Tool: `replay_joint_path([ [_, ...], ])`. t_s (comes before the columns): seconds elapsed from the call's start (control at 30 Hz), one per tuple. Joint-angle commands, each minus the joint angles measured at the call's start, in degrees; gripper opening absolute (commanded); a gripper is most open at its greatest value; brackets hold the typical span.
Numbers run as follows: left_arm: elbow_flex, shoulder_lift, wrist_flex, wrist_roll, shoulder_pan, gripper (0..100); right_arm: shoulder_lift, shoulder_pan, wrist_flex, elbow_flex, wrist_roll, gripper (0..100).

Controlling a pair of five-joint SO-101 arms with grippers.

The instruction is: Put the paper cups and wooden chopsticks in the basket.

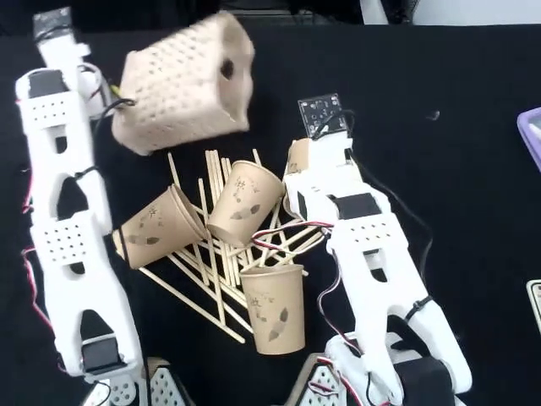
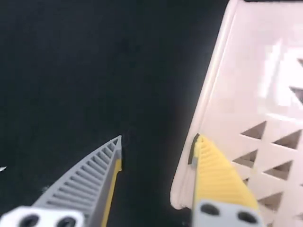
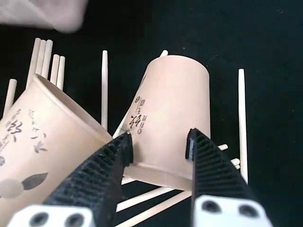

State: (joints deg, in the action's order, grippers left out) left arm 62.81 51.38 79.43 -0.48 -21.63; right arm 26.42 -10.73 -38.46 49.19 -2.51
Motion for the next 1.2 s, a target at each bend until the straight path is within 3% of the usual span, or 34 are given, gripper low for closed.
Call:
replay_joint_path([
  [0.0, -0.22, 0.26, 0.62, 0.00, -1.98, 24, 0.04, -0.70, 1.05, -0.04, 0.26, 19.4],
  [0.4, 3.12, -0.35, 2.02, 0.26, -10.07, 24, 0.04, -0.70, 1.05, 0.04, 0.26, 19.4],
  [0.67, 33.10, -0.35, 21.71, 0.44, -11.47, 24, 0.04, -0.70, 1.05, -0.04, 0.26, 19.4],
  [0.93, 29.41, -7.30, 21.36, 3.25, -9.98, 24, 0.04, -0.70, 1.05, 0.04, 0.18, 19.4],
  [1.17, 25.10, -21.19, 21.54, 4.22, -7.96, 24, -0.04, -0.88, 1.23, 0.04, 0.18, 19.4],
])
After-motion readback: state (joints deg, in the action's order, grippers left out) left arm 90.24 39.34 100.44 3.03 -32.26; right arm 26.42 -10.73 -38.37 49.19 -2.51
